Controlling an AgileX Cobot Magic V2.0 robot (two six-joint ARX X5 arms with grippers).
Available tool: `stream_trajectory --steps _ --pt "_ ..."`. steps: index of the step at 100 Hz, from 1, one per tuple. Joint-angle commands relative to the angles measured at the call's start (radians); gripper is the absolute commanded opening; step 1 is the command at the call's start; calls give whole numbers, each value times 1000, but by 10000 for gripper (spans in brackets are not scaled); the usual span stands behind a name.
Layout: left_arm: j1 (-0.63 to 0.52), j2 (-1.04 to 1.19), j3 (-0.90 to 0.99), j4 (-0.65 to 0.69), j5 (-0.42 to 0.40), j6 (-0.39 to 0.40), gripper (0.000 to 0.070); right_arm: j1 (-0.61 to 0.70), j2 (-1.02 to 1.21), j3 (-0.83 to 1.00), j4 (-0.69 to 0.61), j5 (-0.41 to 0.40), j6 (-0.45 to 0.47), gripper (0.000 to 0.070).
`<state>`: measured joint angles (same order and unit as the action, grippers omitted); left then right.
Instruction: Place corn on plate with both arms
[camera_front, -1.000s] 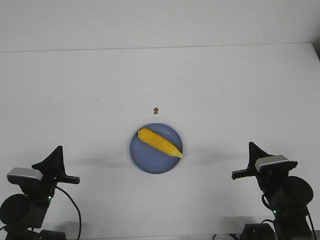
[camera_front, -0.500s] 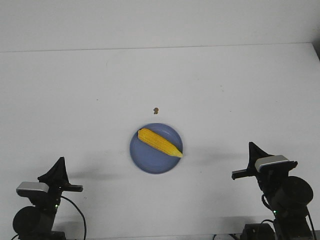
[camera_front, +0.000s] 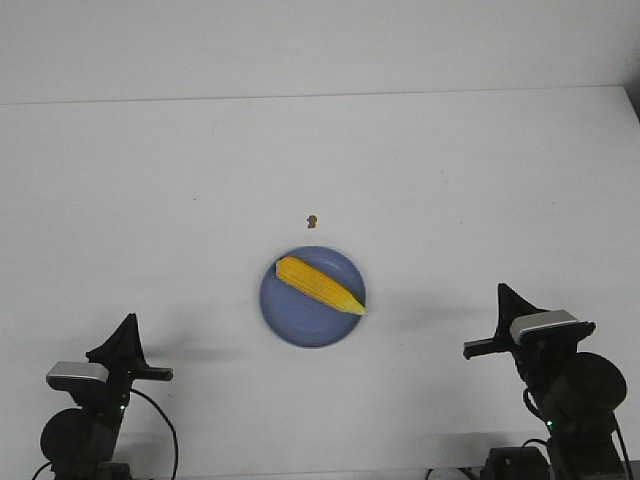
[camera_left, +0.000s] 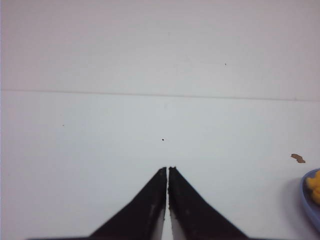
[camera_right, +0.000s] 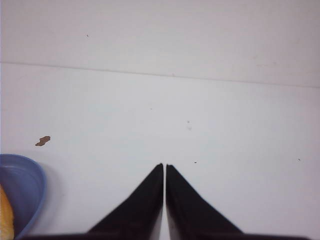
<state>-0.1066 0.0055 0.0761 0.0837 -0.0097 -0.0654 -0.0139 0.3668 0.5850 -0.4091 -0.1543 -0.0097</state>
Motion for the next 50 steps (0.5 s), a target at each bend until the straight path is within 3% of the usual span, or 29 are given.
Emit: stream_trajectory --steps 1,50 --pt "3 -3 -14 53 -2 11 14 0 0 10 13 1 10 10" --pt "10 -3 -62 125 -2 9 14 0 0 10 13 1 10 10"
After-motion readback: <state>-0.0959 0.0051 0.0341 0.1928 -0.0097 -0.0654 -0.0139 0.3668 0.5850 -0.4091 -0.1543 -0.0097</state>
